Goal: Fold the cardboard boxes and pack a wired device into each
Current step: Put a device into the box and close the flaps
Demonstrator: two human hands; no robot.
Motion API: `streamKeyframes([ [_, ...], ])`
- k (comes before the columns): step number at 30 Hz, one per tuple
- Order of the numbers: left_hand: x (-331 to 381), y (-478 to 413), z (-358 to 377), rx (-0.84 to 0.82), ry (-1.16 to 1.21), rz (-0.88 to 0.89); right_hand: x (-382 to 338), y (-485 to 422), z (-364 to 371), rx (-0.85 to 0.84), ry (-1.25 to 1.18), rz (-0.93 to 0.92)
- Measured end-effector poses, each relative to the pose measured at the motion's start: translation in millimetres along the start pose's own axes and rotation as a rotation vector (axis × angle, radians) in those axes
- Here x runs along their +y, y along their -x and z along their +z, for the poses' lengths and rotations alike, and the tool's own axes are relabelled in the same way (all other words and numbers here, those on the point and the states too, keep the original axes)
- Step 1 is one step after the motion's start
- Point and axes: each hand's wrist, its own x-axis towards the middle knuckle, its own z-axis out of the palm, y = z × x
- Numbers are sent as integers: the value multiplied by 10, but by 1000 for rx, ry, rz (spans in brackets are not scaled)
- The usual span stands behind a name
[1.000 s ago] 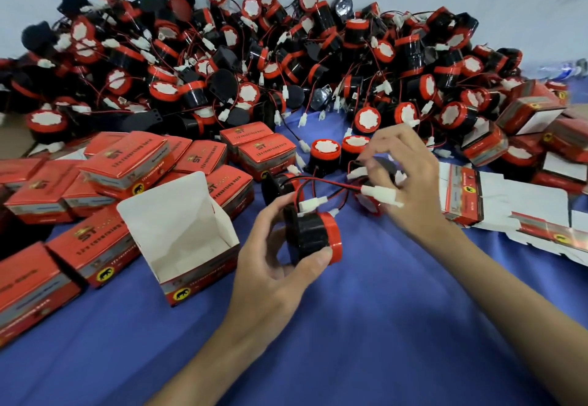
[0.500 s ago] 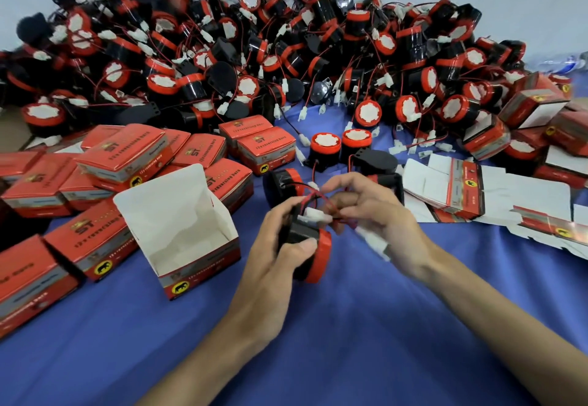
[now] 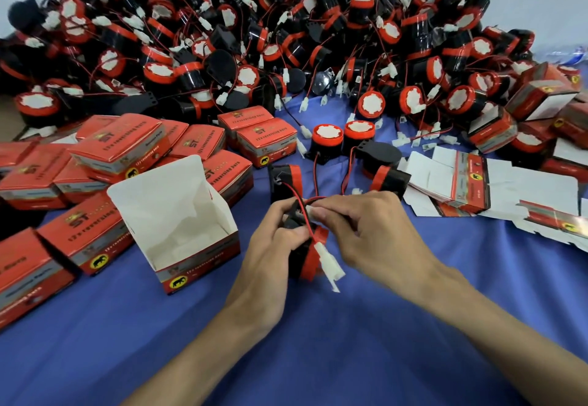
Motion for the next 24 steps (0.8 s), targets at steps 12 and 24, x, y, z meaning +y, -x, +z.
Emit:
streamKeyframes([
  [12,-5,58,60,-46,302,-31,131,2,-195,45,240,-485],
  [24,34,-11,35,71,99,10,139,-98,-309,-100,-212,-57],
])
